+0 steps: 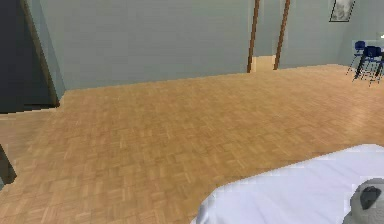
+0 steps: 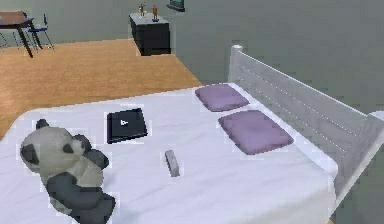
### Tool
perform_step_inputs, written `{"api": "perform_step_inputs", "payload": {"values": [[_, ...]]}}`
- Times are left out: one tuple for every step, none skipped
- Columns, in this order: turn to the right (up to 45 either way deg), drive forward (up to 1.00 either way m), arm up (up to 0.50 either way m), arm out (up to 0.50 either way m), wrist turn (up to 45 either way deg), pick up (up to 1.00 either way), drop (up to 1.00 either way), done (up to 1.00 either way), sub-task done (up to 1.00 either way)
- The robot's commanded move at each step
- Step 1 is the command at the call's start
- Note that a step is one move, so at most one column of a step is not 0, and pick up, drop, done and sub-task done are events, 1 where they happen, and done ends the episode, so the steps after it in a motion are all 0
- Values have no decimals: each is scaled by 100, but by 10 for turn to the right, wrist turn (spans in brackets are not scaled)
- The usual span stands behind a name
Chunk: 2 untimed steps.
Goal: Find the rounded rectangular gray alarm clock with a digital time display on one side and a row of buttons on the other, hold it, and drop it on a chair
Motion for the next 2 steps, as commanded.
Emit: {"api": "perform_step_inputs", "payload": {"values": [[0, 0, 0, 42, 0, 0, 0, 0, 0], [0, 0, 0, 0, 450, 0, 0, 0, 0]]}}
